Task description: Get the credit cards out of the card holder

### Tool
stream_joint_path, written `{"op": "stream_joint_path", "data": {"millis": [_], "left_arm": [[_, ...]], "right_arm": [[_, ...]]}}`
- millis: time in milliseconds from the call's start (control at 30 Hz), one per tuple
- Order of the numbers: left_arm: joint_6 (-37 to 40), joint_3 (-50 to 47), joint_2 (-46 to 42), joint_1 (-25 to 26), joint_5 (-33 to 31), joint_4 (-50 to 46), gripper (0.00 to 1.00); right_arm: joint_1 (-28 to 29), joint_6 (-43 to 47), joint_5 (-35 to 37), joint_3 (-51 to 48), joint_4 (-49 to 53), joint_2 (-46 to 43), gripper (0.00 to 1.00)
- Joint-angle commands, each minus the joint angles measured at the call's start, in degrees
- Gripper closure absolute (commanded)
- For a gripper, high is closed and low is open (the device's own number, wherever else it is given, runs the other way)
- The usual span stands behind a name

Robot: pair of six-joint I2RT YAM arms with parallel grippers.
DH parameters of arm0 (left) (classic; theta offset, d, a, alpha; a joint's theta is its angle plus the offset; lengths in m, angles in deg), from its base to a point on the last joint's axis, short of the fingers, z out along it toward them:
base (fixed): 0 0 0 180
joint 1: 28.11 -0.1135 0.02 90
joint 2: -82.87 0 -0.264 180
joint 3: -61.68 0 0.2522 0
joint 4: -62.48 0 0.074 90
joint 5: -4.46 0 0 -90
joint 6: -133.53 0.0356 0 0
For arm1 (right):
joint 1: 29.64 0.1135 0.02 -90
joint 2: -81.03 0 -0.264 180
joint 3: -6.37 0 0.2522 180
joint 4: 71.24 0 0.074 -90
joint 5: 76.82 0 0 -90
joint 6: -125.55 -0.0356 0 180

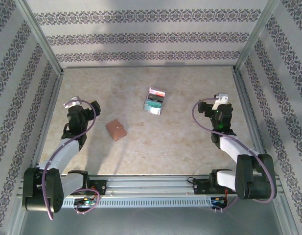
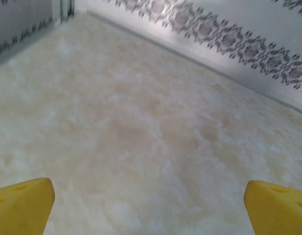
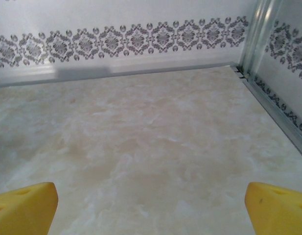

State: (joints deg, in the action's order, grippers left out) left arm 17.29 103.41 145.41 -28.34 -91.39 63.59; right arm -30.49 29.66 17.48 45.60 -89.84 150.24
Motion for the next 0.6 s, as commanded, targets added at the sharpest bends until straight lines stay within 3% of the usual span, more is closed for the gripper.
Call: {"op": "stream_joint_path", "data": {"millis": [0, 267, 567], "left_arm": [[-9.73, 1.92, -1.13, 2.31, 1.85, -15.46, 0.01], [-17.06, 0.89, 1.18, 10.00, 8.18, -20.92, 0.00], [-20.78, -0.39, 8.96, 11.58, 15.16, -14.93, 0.22]], "right_arm": [[1.08, -3.82, 2.91, 3.01, 10.27, -3.15, 0.02], [3.85, -7.05, 5.59, 5.15, 21.88, -8.80, 0.02], [7.56, -9.79, 8.36, 6.84, 30.88, -12.68, 0.02]]}}
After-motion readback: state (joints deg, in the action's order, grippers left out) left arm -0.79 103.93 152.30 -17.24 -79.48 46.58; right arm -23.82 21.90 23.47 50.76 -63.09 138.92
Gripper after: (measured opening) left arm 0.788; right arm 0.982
